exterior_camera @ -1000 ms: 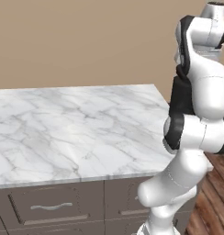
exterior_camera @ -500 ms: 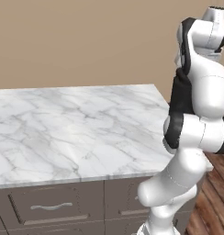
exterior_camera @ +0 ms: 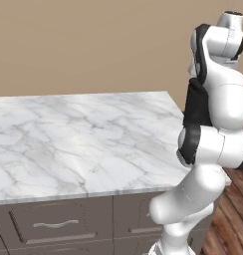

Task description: Grab the garlic and lemon wedge from the fridge, place them in the blender, close the lid, and turn on the blender to create a marinade.

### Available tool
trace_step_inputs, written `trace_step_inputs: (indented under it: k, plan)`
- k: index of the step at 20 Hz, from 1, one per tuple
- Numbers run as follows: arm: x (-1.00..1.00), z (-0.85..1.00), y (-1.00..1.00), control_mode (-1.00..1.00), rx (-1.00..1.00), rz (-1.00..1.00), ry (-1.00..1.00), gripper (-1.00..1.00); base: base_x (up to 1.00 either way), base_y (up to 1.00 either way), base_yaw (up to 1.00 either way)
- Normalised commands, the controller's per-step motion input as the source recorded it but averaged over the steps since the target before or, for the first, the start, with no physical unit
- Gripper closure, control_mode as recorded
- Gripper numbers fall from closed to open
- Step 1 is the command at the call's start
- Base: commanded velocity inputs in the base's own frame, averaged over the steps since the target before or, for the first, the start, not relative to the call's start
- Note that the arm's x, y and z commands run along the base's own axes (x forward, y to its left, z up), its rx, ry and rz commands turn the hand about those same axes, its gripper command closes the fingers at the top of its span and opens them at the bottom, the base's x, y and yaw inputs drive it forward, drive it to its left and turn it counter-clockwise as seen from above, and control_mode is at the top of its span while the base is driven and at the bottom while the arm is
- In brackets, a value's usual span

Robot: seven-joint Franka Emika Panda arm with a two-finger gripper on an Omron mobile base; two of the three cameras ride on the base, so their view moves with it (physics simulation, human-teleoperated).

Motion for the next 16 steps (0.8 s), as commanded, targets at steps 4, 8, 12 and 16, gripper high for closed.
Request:
trace_step_inputs:
  k: [4, 8, 12, 16]
  plan:
    - [0.25, -0.11, -0.13, -1.0, 0.0, 0.03, -0.12, 1.0, 0.0, 0.0, 0.0]
    - [0.14, -0.16, -0.3, -1.0, 0.0, 0.0, -0.18, 1.0, 0.0, 0.0, 0.0]
    - [0.09, -0.47, -0.12, -1.0, 0.0, 0.0, -0.07, 1.0, 0.0, 0.0, 0.0]
    - [0.0, -0.6, 0.0, -1.0, -0.06, 0.0, 0.0, 1.0, 0.0, 0.0, 0.0]
